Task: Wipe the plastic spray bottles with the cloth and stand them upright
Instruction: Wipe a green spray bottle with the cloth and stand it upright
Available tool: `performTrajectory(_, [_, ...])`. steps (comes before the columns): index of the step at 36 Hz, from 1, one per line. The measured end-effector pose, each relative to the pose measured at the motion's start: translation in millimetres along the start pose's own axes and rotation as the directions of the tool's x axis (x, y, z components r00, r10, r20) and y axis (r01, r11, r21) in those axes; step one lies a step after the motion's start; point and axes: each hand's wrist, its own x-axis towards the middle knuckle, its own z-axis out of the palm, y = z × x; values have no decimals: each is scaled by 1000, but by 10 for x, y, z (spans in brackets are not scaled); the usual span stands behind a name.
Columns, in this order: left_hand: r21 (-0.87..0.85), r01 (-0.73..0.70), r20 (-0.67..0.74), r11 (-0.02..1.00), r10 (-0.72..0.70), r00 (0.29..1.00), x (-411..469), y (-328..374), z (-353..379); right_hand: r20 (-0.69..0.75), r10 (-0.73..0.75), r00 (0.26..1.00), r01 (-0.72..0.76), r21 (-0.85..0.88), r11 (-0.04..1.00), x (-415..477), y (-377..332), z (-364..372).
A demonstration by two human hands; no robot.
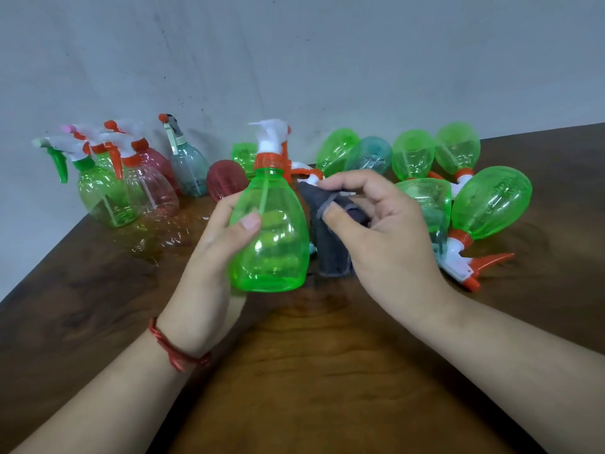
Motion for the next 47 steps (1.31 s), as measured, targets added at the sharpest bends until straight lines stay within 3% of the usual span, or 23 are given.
performTrajectory(6, [127, -30, 93, 991, 19, 996, -3, 1, -26, -8, -16, 1000, 16, 1, 1000, -24, 17, 14])
performTrajectory(12, [215, -104, -16, 971, 110, 994, 1, -48, -21, -19, -100, 995, 98, -73, 992, 4, 49, 29])
performTrajectory(17, [391, -214, 37, 895, 217, 975, -64, -27, 55, 28, -80, 996, 83, -105, 991, -61, 18, 88])
performTrajectory(26, [451, -230, 6, 862, 255, 967, -20, -25, -18, 194, -12, 981, 54, -211, 976, -107, -58, 99])
performTrajectory(31, [450, -236, 22, 861, 254, 967, -12, -15, -40, 123, -126, 984, 155, -273, 949, 28, -67, -21])
performTrajectory(35, [456, -228, 57, 860, 227, 972, -40, -15, -22, -84, -166, 983, 137, -277, 951, 225, -175, -194])
performTrajectory(38, [477, -241, 105, 845, 218, 970, -77, -26, 12, -145, -252, 957, 158, -470, 868, 339, -186, -314])
performTrajectory(42, [493, -249, 144, 834, 203, 968, -114, -38, 95, -68, -275, 959, 192, -559, 806, 298, -78, -274])
performTrajectory(47, [525, -244, 159, 816, 187, 969, -146, -36, 186, 108, -360, 927, 361, -527, 769, 185, -84, -119])
